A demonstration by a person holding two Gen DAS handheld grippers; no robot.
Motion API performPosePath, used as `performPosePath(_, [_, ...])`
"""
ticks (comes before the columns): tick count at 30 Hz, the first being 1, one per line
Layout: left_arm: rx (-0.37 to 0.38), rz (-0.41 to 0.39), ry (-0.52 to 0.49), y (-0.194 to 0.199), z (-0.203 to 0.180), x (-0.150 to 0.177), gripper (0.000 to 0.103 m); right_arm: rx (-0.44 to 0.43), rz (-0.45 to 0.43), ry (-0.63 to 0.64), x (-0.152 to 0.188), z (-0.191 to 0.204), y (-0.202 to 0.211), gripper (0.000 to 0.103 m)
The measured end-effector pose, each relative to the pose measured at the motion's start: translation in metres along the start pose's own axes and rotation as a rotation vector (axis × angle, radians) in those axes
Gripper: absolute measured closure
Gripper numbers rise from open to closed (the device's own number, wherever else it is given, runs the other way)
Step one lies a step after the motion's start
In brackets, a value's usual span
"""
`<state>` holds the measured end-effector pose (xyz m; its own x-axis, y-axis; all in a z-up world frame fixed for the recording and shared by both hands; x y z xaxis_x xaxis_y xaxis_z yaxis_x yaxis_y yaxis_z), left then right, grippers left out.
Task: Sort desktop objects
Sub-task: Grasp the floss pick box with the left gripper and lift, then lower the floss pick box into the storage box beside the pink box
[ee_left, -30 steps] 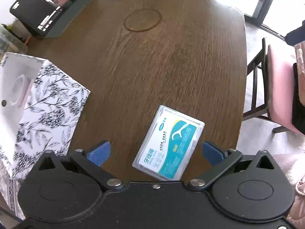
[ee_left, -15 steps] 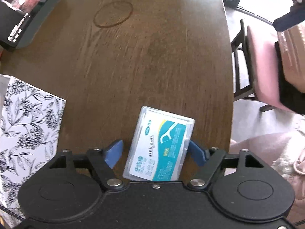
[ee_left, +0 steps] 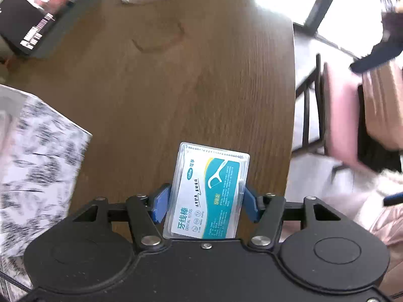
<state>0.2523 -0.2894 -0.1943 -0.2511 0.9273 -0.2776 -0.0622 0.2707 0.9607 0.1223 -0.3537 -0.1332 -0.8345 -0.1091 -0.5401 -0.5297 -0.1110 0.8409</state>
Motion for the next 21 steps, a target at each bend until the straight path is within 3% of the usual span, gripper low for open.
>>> performPosePath(5, [-0.025, -0.113, 0.035, 0.061, 0.017, -0.006, 0.044, -0.018, -0.017, 0.017, -0.008, 0.0, 0.007, 0.001])
performPosePath(13, [-0.126, -0.2, 0.049, 0.126, 0.085, -0.014, 0.044, -0.034, -0.072, 0.032, -0.066, 0.009, 0.006, 0.001])
performPosePath(21, [-0.088, -0.169, 0.006, 0.106, 0.158, -0.021, 0.044, -0.025, -0.054, 0.019, -0.141, 0.02, -0.026, 0.001])
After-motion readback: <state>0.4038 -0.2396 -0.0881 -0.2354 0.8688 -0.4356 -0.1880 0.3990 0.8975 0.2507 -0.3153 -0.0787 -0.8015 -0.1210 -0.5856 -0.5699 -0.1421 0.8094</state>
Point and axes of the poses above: each gripper's, at about its wrist camera, not at the fingertips, and y roughly against the way its jaws point, z to its left, x to its underside, the point moved 4 cm from there along -y, roughly the way its jaws point, and after that the axes turned 2 degrees about x, right-handed, at the moved point
